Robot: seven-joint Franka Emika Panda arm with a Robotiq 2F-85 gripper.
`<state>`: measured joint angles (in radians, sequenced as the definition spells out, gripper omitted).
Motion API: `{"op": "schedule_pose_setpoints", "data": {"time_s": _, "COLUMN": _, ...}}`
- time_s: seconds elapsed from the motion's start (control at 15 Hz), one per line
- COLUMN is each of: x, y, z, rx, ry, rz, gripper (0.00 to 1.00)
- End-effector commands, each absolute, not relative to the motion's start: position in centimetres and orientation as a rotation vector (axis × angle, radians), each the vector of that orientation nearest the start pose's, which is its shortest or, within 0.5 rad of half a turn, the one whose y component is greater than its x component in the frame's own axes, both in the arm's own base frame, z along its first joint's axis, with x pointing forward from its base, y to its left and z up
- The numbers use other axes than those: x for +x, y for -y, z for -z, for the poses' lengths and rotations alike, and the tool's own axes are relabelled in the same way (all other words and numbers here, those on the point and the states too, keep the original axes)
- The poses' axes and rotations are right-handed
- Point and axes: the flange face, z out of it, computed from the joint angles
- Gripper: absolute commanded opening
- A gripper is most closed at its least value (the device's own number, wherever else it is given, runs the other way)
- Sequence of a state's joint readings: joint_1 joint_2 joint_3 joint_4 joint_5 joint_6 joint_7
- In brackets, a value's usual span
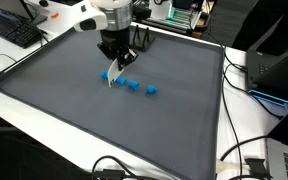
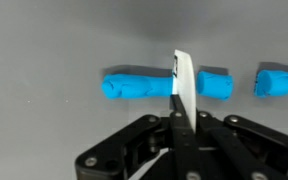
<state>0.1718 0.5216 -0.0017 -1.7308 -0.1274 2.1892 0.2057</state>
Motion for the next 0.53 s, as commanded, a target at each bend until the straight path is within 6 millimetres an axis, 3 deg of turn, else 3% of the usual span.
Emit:
{"op": "schedule_pose_setpoints", "data": {"time_s": 0.0, "x": 64.9, "y": -9.7, "z": -27.2, "rx": -3.269, "ry": 0.098, "rz": -0.089, "gripper": 0.01}}
{"op": "schedule_pose_setpoints", "data": {"time_s": 0.47, "x": 64.9, "y": -9.2, "z": -25.8, "rx": -3.254, "ry": 0.133, "rz": -0.101, "gripper": 0.01}}
